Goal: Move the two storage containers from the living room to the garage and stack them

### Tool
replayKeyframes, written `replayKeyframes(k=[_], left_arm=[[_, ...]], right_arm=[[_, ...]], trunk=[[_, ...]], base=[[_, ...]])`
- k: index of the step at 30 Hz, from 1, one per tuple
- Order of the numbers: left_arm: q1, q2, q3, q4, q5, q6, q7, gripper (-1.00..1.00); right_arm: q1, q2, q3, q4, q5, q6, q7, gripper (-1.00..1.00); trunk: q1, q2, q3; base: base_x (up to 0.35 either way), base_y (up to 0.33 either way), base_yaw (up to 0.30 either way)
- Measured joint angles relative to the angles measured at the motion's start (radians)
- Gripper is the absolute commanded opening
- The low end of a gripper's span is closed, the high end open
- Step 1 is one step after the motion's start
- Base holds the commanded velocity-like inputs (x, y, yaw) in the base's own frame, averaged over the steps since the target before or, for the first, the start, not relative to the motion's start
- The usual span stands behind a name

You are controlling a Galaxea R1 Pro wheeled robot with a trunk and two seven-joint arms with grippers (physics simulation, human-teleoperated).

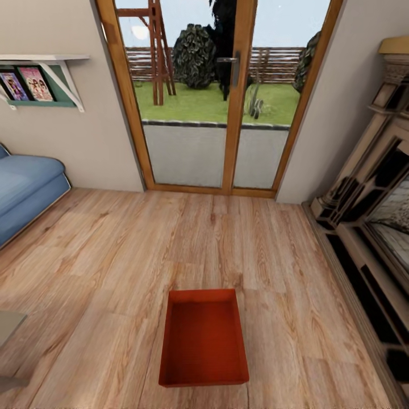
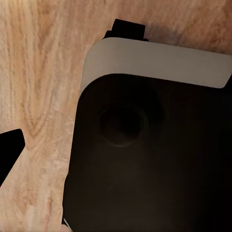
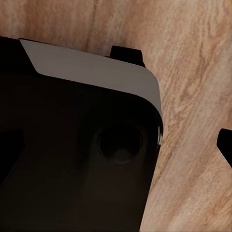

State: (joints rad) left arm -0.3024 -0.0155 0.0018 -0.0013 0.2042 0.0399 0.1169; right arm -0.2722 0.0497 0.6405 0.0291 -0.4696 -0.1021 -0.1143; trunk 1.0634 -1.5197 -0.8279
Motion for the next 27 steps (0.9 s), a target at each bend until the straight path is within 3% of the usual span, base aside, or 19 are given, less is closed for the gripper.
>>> replayKeyframes(k=[6,27], left_arm=[[0.0,-0.001,0.0,0.0,0.001,-0.028,0.0,1.0],[0.0,-0.001,0.0,0.0,0.003,-0.03,0.0,1.0]], right_arm=[[0.0,0.0,0.0,0.0,0.0,0.0,0.0,1.0],[0.0,0.0,0.0,0.0,0.0,0.002,0.0,1.0]], trunk=[[0.0,0.0,-0.01],[0.0,0.0,-0.043]], base=[[0.0,0.0,0.0],[0.0,0.0,0.0]])
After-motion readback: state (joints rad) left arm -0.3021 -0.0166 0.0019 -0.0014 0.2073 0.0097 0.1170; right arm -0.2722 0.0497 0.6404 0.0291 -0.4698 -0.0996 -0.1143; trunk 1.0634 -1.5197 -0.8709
